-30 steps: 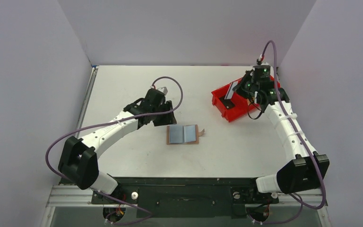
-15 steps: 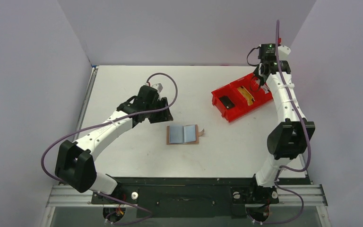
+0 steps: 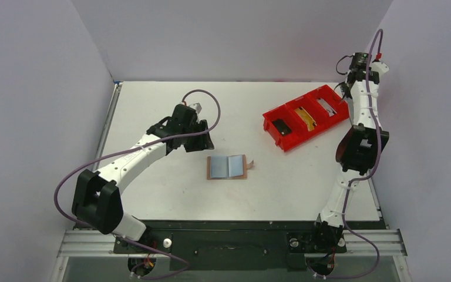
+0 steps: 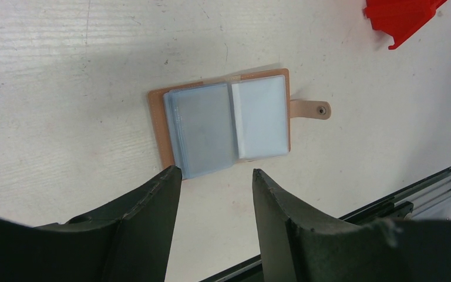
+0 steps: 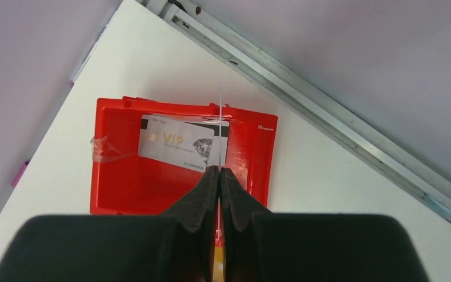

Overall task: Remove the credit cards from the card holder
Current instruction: Place the credit card in the storage box.

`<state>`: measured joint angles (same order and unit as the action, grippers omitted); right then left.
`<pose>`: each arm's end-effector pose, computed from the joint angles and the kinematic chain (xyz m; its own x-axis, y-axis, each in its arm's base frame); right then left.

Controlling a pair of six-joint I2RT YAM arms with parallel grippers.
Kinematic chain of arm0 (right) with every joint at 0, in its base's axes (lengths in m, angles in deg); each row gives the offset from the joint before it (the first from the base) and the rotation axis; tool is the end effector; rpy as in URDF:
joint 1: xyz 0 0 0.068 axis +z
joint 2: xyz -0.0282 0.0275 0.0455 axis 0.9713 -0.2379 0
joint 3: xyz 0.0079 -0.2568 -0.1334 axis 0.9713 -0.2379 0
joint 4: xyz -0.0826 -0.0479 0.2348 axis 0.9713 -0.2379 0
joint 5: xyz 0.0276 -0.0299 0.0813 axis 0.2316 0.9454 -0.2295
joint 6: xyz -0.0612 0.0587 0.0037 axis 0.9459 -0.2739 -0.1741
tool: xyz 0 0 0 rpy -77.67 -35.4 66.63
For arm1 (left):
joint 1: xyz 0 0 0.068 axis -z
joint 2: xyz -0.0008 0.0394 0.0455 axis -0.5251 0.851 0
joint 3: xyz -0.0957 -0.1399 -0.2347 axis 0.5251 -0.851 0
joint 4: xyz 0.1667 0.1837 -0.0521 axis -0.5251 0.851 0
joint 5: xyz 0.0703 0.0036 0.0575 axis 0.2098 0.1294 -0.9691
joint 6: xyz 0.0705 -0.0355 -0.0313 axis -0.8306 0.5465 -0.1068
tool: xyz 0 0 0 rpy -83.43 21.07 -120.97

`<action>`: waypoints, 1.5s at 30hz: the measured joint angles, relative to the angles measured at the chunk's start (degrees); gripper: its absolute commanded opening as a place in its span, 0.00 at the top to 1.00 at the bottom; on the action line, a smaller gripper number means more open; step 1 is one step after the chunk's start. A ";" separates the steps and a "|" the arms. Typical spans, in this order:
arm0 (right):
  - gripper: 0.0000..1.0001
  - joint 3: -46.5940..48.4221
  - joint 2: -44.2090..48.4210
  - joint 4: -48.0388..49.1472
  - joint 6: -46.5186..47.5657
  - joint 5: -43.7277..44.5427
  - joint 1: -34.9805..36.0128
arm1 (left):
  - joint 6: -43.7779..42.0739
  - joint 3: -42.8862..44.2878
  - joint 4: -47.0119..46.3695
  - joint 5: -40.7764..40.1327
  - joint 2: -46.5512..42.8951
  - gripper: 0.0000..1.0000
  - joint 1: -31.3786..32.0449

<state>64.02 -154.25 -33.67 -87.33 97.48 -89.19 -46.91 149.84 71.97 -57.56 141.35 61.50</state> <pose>0.5004 -0.1384 0.3001 -0.3096 0.6703 -0.6744 0.7666 0.5956 0.2400 0.2859 -0.1739 0.2651 -0.8593 -0.1607 -0.4855 0.0854 0.8909 -0.4461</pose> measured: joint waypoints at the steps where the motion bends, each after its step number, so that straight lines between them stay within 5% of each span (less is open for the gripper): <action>1: 1.00 0.52 -0.81 0.04 -0.31 -0.81 -0.61 | 0.00 0.00 0.00 0.00 0.31 0.54 0.00; 21: 1.00 1.09 -7.34 3.41 -3.76 -10.67 -0.22 | 0.04 1.88 0.92 0.98 3.21 0.54 0.00; 31: 0.58 1.05 -8.13 3.67 -3.96 -12.90 -0.20 | 0.04 4.74 1.86 1.01 4.44 0.54 0.00; 45: 0.55 -6.67 1.38 3.04 -4.85 -14.53 6.08 | 2.23 6.84 1.62 2.27 11.06 0.54 -0.22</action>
<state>57.36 -152.87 -30.63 -92.19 82.94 -83.11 -44.68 156.68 73.59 -55.29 152.40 61.28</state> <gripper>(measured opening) 0.442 0.458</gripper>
